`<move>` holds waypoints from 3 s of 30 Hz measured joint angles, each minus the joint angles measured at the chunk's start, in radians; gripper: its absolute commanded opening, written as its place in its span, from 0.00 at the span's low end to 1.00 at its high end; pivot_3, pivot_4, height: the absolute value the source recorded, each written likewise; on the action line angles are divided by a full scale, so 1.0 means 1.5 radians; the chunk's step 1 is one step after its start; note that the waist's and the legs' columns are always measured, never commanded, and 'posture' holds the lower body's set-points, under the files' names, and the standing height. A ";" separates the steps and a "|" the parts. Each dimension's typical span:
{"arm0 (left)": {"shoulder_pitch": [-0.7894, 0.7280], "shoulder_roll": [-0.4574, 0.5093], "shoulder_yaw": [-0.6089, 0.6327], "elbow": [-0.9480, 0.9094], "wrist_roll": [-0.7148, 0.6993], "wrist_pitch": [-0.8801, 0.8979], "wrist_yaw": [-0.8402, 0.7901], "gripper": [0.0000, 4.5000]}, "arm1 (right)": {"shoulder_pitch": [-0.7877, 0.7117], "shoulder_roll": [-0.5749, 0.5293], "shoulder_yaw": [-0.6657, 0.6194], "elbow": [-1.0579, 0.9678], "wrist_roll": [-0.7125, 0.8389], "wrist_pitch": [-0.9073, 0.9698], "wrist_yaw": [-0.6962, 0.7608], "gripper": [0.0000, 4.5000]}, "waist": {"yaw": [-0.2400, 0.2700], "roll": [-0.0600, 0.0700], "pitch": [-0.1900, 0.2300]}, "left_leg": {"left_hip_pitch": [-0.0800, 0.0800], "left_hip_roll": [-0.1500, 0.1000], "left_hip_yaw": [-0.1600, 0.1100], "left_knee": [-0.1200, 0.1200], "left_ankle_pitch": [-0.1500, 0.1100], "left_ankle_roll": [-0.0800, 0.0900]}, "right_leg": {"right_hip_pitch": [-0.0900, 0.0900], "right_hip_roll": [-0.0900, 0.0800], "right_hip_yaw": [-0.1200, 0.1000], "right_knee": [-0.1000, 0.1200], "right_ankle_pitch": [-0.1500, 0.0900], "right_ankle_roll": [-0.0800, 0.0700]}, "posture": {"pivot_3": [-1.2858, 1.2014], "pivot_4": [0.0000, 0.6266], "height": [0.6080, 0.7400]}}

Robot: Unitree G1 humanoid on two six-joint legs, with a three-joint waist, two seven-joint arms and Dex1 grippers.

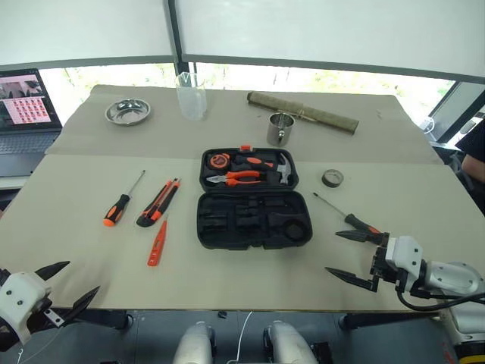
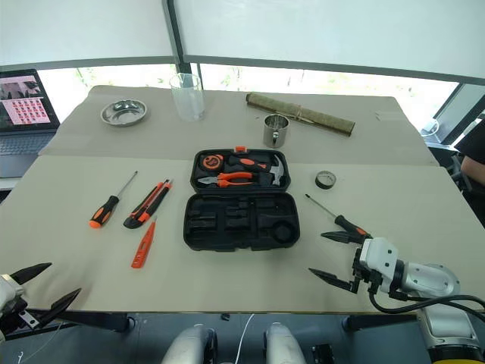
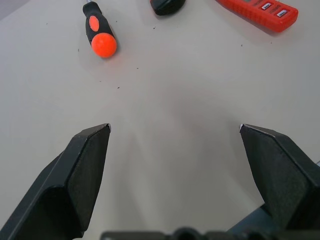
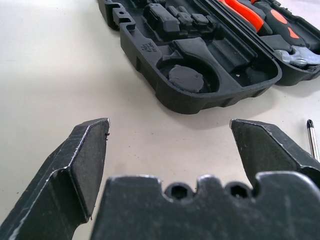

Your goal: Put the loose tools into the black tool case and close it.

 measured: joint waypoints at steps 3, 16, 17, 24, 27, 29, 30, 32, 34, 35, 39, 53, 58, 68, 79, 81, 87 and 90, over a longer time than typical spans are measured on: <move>-0.006 -0.021 0.021 -0.019 -0.036 0.048 0.030 0.99 | -0.015 0.024 0.000 -0.003 0.016 0.001 -0.003 1.00 | -0.002 0.000 0.000 | 0.000 0.001 0.000 0.000 0.000 0.000 | 0.000 0.000 0.000 0.000 0.000 0.000 | 0.52 0.24 1.00; -0.023 -0.044 0.138 -0.103 -0.241 0.491 0.260 0.99 | -0.084 0.167 0.027 -0.154 0.165 0.060 -0.062 1.00 | 0.003 -0.003 -0.001 | 0.000 0.000 -0.004 0.000 0.000 -0.001 | 0.000 0.000 -0.002 0.002 0.000 0.000 | 0.52 0.24 1.00; -0.055 -0.022 0.134 -0.108 -0.258 0.525 0.271 0.99 | -0.083 0.169 0.030 -0.158 0.165 0.063 -0.065 1.00 | 0.005 -0.003 -0.001 | 0.001 0.000 -0.003 0.000 0.000 -0.001 | 0.000 0.000 -0.002 0.002 0.000 0.000 | 0.52 0.24 1.00; -0.399 0.162 -0.050 -0.032 -0.268 0.711 0.323 0.99 | -0.104 0.177 0.058 -0.178 0.163 0.096 -0.085 1.00 | 0.005 -0.002 -0.001 | 0.001 -0.001 -0.003 0.000 0.001 -0.002 | 0.000 0.001 -0.002 0.003 0.001 -0.001 | 0.52 0.24 1.00; -0.520 0.173 -0.155 0.066 -0.218 0.714 0.322 0.99 | -0.112 0.179 0.062 -0.178 0.161 0.101 -0.091 1.00 | -0.005 -0.002 -0.001 | 0.001 -0.001 -0.003 0.000 0.001 -0.002 | -0.001 0.001 -0.002 0.003 0.001 -0.001 | 0.52 0.24 1.00; -0.583 0.170 -0.222 0.139 -0.181 0.709 0.310 0.99 | -0.117 0.180 0.063 -0.176 0.158 0.101 -0.093 1.00 | -0.009 -0.002 -0.001 | -0.001 -0.001 -0.003 0.000 0.001 -0.002 | -0.001 0.002 -0.002 0.003 0.001 -0.001 | 0.52 0.24 1.00; -0.620 0.162 -0.256 0.182 -0.159 0.702 0.300 0.99 | -0.120 0.180 0.063 -0.173 0.157 0.101 -0.093 1.00 | -0.008 -0.002 -0.001 | -0.001 -0.001 -0.003 0.000 0.000 -0.002 | -0.002 0.002 -0.002 0.003 0.001 -0.001 | 0.52 0.24 1.00; -0.663 0.148 -0.305 0.242 -0.124 0.683 0.287 0.94 | -0.124 0.182 0.064 -0.173 0.155 0.101 -0.095 1.00 | -0.006 -0.002 -0.001 | -0.002 -0.001 -0.003 0.000 0.000 -0.003 | -0.002 0.003 -0.002 0.003 0.001 -0.001 | 0.52 0.24 1.00; -0.686 0.130 -0.323 0.273 -0.100 0.661 0.278 0.83 | -0.123 0.183 0.063 -0.172 0.148 0.101 -0.102 1.00 | -0.003 -0.002 -0.001 | -0.003 -0.001 -0.003 0.000 0.000 -0.003 | -0.003 0.003 -0.002 0.003 0.001 -0.001 | 0.52 0.24 1.00; -0.694 0.127 -0.326 0.285 -0.096 0.654 0.271 0.75 | -0.122 0.183 0.063 -0.172 0.144 0.101 -0.104 1.00 | -0.001 -0.002 -0.001 | -0.003 -0.001 -0.003 0.000 0.000 -0.003 | -0.003 0.002 -0.002 0.003 0.001 -0.001 | 0.52 0.24 1.00; -0.698 0.113 -0.321 0.296 -0.088 0.637 0.247 0.46 | -0.110 0.184 0.060 -0.173 0.143 0.100 -0.107 1.00 | 0.003 -0.002 -0.001 | -0.003 -0.001 -0.003 0.000 0.000 -0.003 | -0.002 0.002 -0.002 0.003 0.001 -0.001 | 0.52 0.24 1.00; -0.759 0.163 -0.430 0.210 0.010 0.251 -0.123 0.19 | -0.061 0.114 -0.046 -0.183 0.136 0.095 -0.134 1.00 | 0.020 -0.002 -0.001 | -0.004 -0.004 -0.003 0.001 0.001 -0.002 | -0.001 0.000 -0.003 0.001 0.001 0.000 | 0.52 0.24 1.00; -0.936 -0.002 -0.635 0.227 0.148 0.193 -0.175 0.19 | -0.026 0.059 -0.100 -0.170 0.136 0.102 -0.132 1.00 | 0.031 -0.001 -0.001 | -0.006 -0.006 -0.004 0.004 0.001 0.000 | 0.000 0.000 -0.002 0.001 0.002 0.003 | 0.52 0.24 1.00; -1.039 -0.113 -0.762 0.413 0.319 0.125 -0.132 0.19 | 0.069 0.044 -0.123 -0.204 0.139 0.134 -0.134 1.00 | -0.002 -0.001 -0.001 | -0.006 -0.007 -0.006 0.005 0.000 0.001 | -0.001 0.000 0.000 0.002 0.001 0.004 | 0.52 0.24 1.00; -1.038 -0.123 -0.751 0.417 0.338 0.132 -0.151 0.47 | 0.095 0.054 -0.124 -0.232 0.140 0.134 -0.151 1.00 | 0.001 -0.001 -0.001 | -0.006 -0.007 -0.006 0.006 0.000 0.001 | 0.000 -0.001 0.000 0.002 0.002 0.005 | 0.52 0.24 1.00; -1.026 -0.127 -0.743 0.411 0.332 0.133 -0.154 0.63 | 0.095 0.054 -0.124 -0.232 0.140 0.134 -0.151 1.00 | 0.002 0.000 -0.001 | -0.006 -0.008 -0.006 0.006 0.000 0.001 | 0.000 -0.001 -0.001 0.002 0.002 0.005 | 0.52 0.24 1.00; -1.007 -0.168 -0.678 0.415 0.275 0.127 -0.125 0.87 | 0.093 0.056 -0.123 -0.232 0.140 0.134 -0.151 1.00 | 0.006 -0.001 -0.001 | -0.008 -0.008 -0.007 0.009 0.000 0.002 | -0.001 -0.001 -0.001 0.002 0.002 0.006 | 0.52 0.24 1.00; -1.007 -0.174 -0.632 0.413 0.230 0.118 -0.130 0.75 | 0.093 0.062 -0.123 -0.232 0.141 0.134 -0.150 1.00 | 0.006 0.000 -0.001 | -0.009 -0.008 -0.007 0.010 -0.001 0.003 | 0.000 -0.001 -0.001 0.002 0.002 0.006 | 0.52 0.24 1.00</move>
